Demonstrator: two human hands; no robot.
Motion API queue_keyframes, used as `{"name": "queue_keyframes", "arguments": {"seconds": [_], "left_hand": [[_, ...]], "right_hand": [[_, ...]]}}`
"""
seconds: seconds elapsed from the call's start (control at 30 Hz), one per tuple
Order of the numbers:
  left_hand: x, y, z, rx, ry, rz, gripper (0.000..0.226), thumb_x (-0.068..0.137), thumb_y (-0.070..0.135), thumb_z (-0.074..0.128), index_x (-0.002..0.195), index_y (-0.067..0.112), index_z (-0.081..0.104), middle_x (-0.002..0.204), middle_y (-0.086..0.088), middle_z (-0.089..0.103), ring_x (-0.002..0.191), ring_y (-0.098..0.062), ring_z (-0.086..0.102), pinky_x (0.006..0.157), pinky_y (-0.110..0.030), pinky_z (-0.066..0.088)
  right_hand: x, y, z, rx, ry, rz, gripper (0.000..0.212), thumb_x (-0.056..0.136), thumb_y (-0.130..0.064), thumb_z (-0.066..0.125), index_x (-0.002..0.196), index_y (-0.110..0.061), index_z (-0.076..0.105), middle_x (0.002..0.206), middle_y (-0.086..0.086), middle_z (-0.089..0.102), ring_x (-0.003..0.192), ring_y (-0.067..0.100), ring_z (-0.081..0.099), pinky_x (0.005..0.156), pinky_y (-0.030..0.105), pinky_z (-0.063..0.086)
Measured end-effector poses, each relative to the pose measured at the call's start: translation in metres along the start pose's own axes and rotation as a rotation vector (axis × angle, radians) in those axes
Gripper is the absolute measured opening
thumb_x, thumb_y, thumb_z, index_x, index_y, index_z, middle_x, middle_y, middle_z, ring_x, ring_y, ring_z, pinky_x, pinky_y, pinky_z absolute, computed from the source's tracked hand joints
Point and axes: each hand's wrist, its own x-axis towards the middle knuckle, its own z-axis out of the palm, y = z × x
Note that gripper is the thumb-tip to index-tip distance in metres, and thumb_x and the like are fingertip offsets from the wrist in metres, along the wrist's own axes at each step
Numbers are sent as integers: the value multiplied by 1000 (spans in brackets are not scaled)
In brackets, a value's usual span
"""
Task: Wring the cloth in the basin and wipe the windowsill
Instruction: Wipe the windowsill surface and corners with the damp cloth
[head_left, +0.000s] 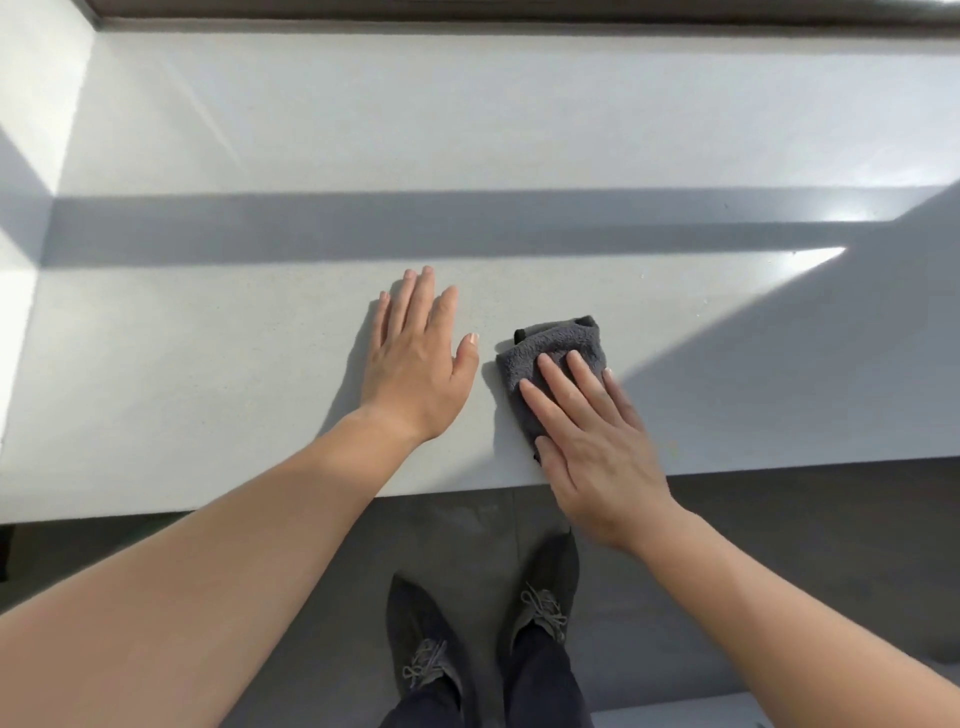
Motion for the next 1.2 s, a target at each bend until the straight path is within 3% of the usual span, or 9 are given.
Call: {"name": "queue_keyframes", "arguments": {"seconds": [0.07, 0.2, 0.27, 0.47, 0.53, 0.67, 0.9, 1.1, 1.2], "left_hand": [[6, 3, 2, 4, -7, -16, 66, 97, 45, 23, 155, 13, 24, 167, -9, 7, 154, -21, -4, 122, -40, -10], [19, 10, 4, -12, 13, -70, 69, 95, 48, 19, 156, 15, 20, 167, -7, 5, 153, -19, -6, 122, -39, -11], [30, 16, 6, -16, 26, -79, 68, 95, 48, 19, 156, 15, 21, 167, -8, 7, 153, -20, -4, 122, -37, -11], [63, 14, 4, 25, 59, -122, 61, 103, 44, 26, 157, 16, 17, 167, -7, 7, 154, -19, -2, 123, -39, -7], [66, 12, 7, 97, 29, -132, 64, 102, 48, 20, 158, 18, 13, 168, -6, 2, 153, -19, -7, 122, -40, -9], [67, 10, 9, 139, 33, -120, 71, 98, 55, 10, 158, 17, 13, 167, -5, 1, 153, -17, -8, 122, -41, -9], [77, 13, 9, 181, 6, -142, 71, 98, 55, 9, 158, 17, 6, 167, -2, -5, 152, -14, -13, 123, -41, -9], [80, 15, 11, 176, 22, -145, 72, 98, 55, 11, 158, 16, 10, 168, -3, -2, 153, -16, -12, 122, -40, -10], [83, 17, 9, 143, 20, -148, 73, 96, 57, 13, 157, 16, 15, 168, -4, 2, 153, -17, -8, 123, -41, -7]], "right_hand": [[3, 35, -8, -19, -25, -43, 55, 98, -34, 36, 152, -27, 38, 163, -3, 27, 153, 20, 14, 124, 44, 12], [45, 81, -21, 50, 64, 426, 58, 98, -35, 31, 155, -29, 31, 166, -3, 19, 154, 20, 6, 124, 42, 5], [72, 66, -19, 82, 99, 536, 59, 98, -36, 32, 156, -29, 27, 167, -3, 14, 154, 21, 2, 124, 44, 1], [80, 45, -12, 32, 38, -78, 54, 98, -36, 33, 151, -25, 40, 162, -2, 30, 152, 24, 18, 123, 47, 15], [92, 81, -19, 15, 37, 3, 56, 98, -37, 31, 152, -27, 37, 163, -3, 27, 153, 22, 14, 124, 44, 10], [131, 106, -27, 50, 103, 431, 59, 98, -35, 29, 156, -27, 26, 167, -3, 15, 154, 22, 3, 124, 44, 3], [144, 91, -21, 22, 30, -87, 55, 97, -36, 33, 151, -26, 38, 162, -1, 30, 152, 26, 17, 123, 46, 14], [223, 142, -40, 84, 76, 453, 57, 99, -36, 27, 156, -29, 24, 167, -5, 10, 154, 22, -1, 123, 43, 0], [234, 101, -33, 89, 54, 165, 57, 99, -38, 26, 155, -28, 25, 167, -4, 14, 154, 24, 2, 123, 45, 1]]}}
